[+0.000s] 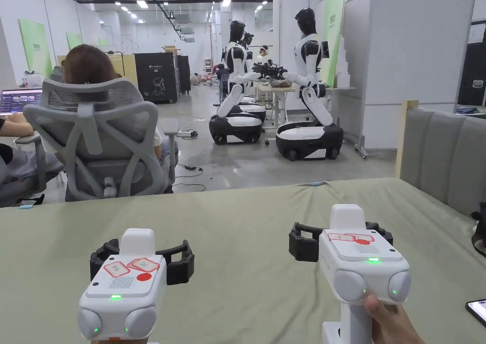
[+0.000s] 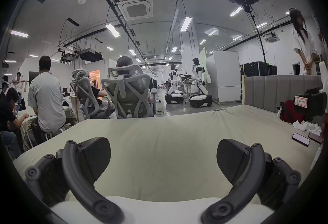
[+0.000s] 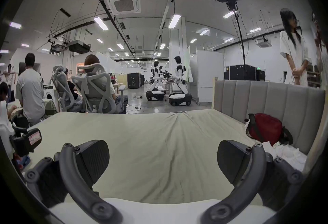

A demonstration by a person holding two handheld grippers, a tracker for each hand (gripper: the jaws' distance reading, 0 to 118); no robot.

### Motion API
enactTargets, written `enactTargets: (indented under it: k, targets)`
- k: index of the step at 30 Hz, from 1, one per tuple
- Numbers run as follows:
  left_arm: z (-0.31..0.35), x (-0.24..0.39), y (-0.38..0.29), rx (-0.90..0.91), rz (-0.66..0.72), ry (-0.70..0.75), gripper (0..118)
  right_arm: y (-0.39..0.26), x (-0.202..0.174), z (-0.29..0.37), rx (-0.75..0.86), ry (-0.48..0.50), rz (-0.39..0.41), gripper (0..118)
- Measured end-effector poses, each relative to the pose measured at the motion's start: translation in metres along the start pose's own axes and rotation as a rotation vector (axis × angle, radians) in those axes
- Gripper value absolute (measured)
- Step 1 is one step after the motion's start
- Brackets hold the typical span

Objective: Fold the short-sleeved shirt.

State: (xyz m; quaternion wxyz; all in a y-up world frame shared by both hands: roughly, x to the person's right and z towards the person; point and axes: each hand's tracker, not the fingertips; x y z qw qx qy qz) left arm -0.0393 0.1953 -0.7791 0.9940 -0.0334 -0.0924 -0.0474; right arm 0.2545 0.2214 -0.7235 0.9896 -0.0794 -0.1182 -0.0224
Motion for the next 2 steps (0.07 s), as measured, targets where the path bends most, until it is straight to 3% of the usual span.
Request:
enactTargets:
  k: [2]
  targets:
    - [0.0,0.0003,0.0007,0.0,-0.001,0.001,118,0.0029,0.0007,0.0038,-0.015,0.015,0.005,118]
